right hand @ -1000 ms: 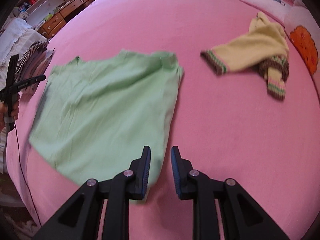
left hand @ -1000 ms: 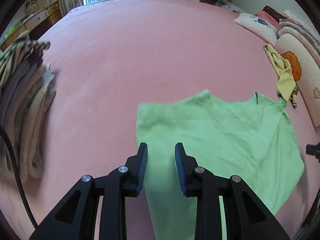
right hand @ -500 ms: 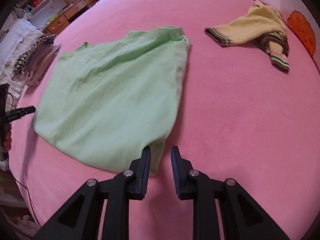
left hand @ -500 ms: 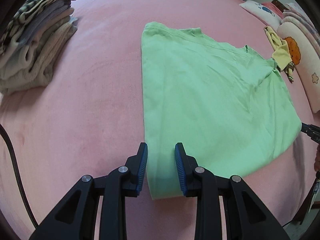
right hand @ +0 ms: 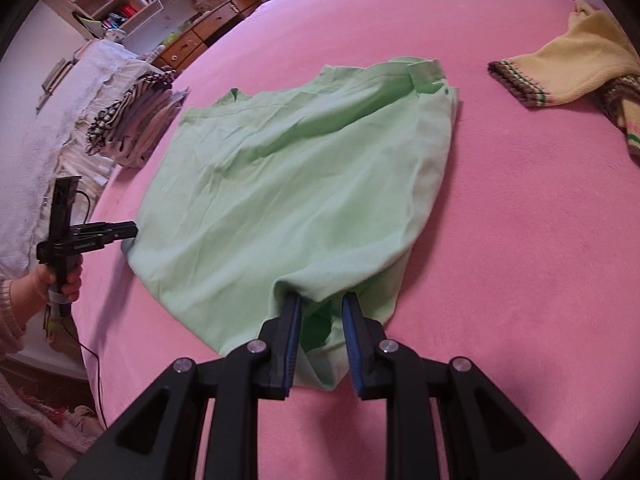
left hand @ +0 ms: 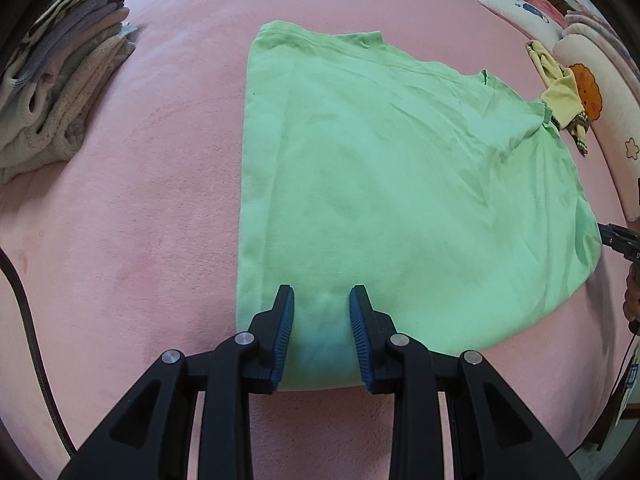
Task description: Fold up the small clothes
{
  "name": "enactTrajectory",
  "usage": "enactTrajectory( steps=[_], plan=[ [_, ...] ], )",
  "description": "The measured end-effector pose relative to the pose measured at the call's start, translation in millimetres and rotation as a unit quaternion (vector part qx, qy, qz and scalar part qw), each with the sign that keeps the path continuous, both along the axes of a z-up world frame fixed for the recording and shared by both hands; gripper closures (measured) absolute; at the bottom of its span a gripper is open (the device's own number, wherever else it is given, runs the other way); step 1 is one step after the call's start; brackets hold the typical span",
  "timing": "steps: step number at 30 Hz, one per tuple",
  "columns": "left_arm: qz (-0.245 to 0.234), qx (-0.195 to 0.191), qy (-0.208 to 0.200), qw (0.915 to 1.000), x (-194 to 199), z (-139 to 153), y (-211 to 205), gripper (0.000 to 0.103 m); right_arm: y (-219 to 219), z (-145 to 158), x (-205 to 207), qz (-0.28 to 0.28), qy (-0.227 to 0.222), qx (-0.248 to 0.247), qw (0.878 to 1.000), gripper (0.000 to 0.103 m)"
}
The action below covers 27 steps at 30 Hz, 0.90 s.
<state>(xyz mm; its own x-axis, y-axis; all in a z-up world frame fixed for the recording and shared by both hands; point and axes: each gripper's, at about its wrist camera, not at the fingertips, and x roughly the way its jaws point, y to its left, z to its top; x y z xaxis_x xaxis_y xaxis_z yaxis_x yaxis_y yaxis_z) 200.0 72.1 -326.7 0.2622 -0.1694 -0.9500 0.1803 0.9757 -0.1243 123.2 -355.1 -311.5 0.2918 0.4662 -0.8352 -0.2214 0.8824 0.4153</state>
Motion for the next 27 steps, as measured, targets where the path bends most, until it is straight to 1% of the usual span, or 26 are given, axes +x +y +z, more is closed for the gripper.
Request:
enactTrajectory(
  steps=[4, 5, 6, 7, 10, 13, 16, 17, 19, 21, 23, 25, 26, 27],
  plan=[
    [0.008, 0.002, 0.006, 1.0000, 2.2, -3.7, -1.2, 0.074, -0.7, -5.0, 8.4, 0.024, 0.008, 0.033, 0.999, 0.082],
    [0.010, 0.002, 0.007, 0.9999, 2.7, -3.9, -1.1, 0.074, -0.2, -5.2, 9.9, 0.031, 0.008, 0.039, 0.999, 0.084],
    [0.013, 0.002, 0.008, 0.9999, 2.9, -3.8, -1.3, 0.074, 0.5, -4.6, 10.9, 0.035, 0.007, 0.044, 0.998, 0.101],
    [0.014, 0.002, 0.008, 0.9999, 4.0, -3.9, -1.8, 0.074, 1.7, -3.6, 11.4, 0.040, 0.007, 0.041, 0.998, 0.102],
    [0.015, 0.003, 0.009, 0.9998, 4.3, -2.6, -1.7, 0.074, 7.5, 5.7, 5.3, 0.049, -0.007, 0.002, 0.999, 0.103],
    [0.016, 0.004, 0.012, 0.9998, 4.1, -1.5, -0.7, 0.074, 2.4, 16.7, -7.3, 0.039, -0.012, -0.036, 0.999, 0.103],
    [0.019, 0.006, 0.016, 0.9997, 5.3, -1.9, -0.2, 0.074, -13.6, 20.4, -22.9, 0.015, -0.001, -0.091, 0.996, 0.103],
    [0.020, 0.007, 0.018, 0.9996, 4.2, -1.9, 1.7, 0.074, -16.7, 19.1, -26.2, 0.010, 0.005, -0.102, 0.995, 0.103],
    [0.019, 0.010, 0.019, 0.9996, 2.3, -2.3, 3.7, 0.074, -19.3, 14.4, -33.3, 0.004, 0.019, -0.133, 0.991, 0.103],
    [0.014, 0.018, 0.020, 0.9995, 0.8, -3.9, 4.2, 0.074, -16.4, 10.1, -37.9, 0.007, 0.020, -0.165, 0.986, 0.103],
    [0.009, 0.031, 0.018, 0.9993, 0.4, -6.1, 3.0, 0.073, -2.0, 3.6, -37.9, 0.008, 0.017, -0.215, 0.977, 0.103],
    [0.007, 0.043, 0.017, 0.9989, -1.2, -8.1, 4.1, 0.072, 2.4, 0.2, -35.0, -0.016, 0.013, -0.258, 0.966, 0.101],
    [0.007, 0.047, 0.017, 0.9987, -1.9, -8.8, 5.0, 0.072, -0.4, 0.1, -35.0, -0.038, 0.015, -0.261, 0.965, 0.100],
    [0.007, 0.052, 0.017, 0.9985, -2.8, -9.0, 5.9, 0.072, -5.4, 0.8, -36.4, -0.056, 0.022, -0.242, 0.968, 0.098]
  ],
)
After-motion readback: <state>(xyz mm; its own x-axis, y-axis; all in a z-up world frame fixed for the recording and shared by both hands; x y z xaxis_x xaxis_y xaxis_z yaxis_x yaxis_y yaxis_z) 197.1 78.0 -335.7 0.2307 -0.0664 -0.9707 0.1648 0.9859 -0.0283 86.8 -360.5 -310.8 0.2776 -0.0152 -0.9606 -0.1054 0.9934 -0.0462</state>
